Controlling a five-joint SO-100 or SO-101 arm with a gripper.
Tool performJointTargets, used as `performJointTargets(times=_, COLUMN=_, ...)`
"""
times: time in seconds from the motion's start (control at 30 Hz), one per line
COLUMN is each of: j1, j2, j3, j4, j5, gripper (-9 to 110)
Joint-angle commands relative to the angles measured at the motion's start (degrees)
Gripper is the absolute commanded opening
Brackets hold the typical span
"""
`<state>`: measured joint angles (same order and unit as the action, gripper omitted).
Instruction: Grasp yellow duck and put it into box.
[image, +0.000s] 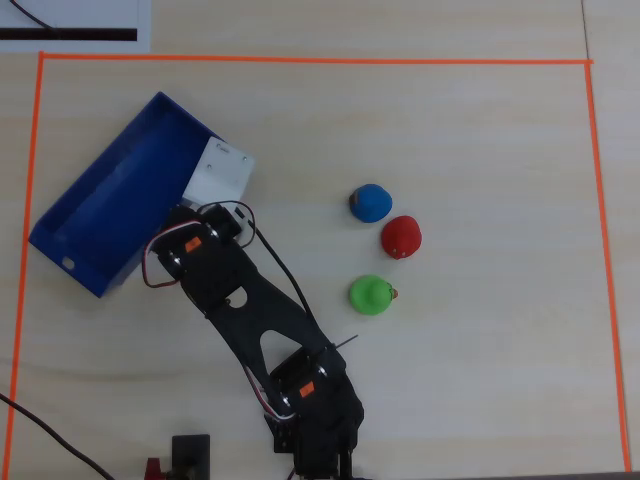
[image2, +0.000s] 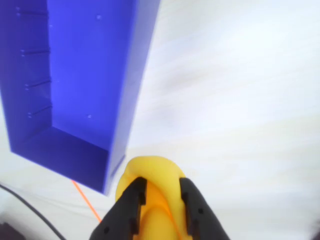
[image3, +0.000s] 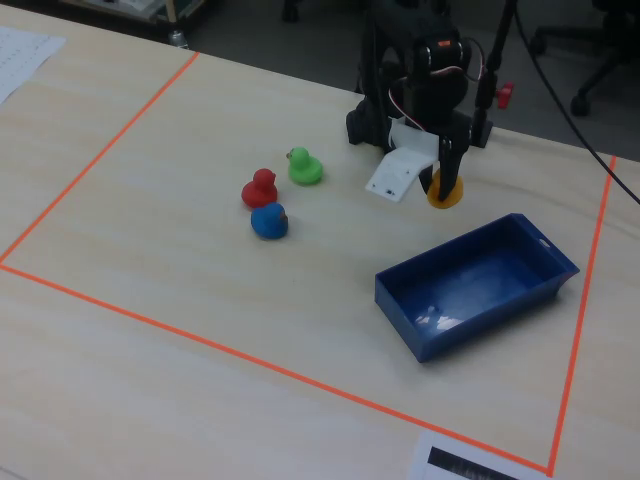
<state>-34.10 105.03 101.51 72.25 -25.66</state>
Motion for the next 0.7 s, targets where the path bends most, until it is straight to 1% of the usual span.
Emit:
performJointTargets(times=0.0, j1=-2.29, j2=-6.24, j3=-9.23, j4=-2.20, j5=0.62, gripper=0)
performJointTargets(times=0.27, j1=-7.65, j2=-20.21, j3=-19.95, j4=-6.86, j5=1.05, gripper=0)
performJointTargets(times=0.4, j1=-9.93, j2=-23.99, j3=-26.28, j4=-5.89, j5=2.29, gripper=0)
performJointTargets(times=0.53, j1=-9.93, j2=-27.33, j3=-31.64, j4=-4.57, j5=2.11, gripper=1)
performJointTargets(times=0.6, j1=-9.67, j2=-29.00, j3=-33.75, j4=-3.52, j5=1.23, gripper=15)
performJointTargets(times=0.67, j1=-9.58, j2=-30.76, j3=-35.86, j4=-2.02, j5=0.44, gripper=22)
